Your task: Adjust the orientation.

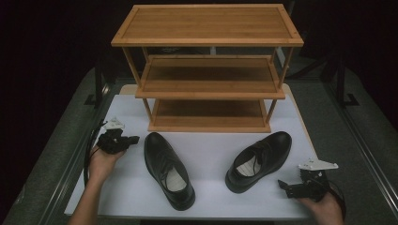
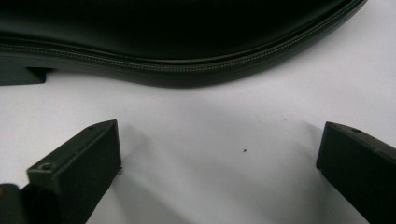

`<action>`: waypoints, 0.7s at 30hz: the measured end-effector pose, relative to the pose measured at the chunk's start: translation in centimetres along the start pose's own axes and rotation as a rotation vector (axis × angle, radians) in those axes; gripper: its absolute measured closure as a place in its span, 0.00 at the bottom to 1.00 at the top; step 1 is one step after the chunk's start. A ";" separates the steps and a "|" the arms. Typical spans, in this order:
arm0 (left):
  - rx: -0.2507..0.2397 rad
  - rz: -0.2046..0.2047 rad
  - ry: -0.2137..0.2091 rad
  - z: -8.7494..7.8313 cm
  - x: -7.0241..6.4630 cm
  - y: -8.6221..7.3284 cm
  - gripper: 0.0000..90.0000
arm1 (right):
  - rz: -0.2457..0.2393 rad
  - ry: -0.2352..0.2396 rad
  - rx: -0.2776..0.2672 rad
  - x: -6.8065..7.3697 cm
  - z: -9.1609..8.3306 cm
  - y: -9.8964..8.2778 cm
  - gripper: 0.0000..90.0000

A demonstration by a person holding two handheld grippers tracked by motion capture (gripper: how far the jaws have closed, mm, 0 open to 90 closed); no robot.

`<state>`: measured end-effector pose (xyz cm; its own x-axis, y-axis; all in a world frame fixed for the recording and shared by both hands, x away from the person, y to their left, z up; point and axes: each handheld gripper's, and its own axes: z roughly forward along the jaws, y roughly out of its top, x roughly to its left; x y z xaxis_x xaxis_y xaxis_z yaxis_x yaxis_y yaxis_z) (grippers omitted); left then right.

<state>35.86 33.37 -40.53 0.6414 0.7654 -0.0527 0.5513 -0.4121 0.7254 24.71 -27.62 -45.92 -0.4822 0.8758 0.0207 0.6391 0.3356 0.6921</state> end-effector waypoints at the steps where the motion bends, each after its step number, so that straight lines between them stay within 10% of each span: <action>1: 0.000 0.000 0.000 0.0 0.0 0.0 1.00 | 0.000 0.000 0.000 0.0 0.0 0.0 0.00; 21: 0.090 0.078 -0.117 -0.3 -6.5 -4.6 1.00 | 0.003 0.000 0.004 0.0 0.0 0.0 0.00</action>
<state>29.03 30.41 -43.30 0.7390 0.6687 -0.0819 0.5396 -0.5148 0.6663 24.70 -27.61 -45.90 -0.4802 0.8768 0.0227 0.6428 0.3342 0.6893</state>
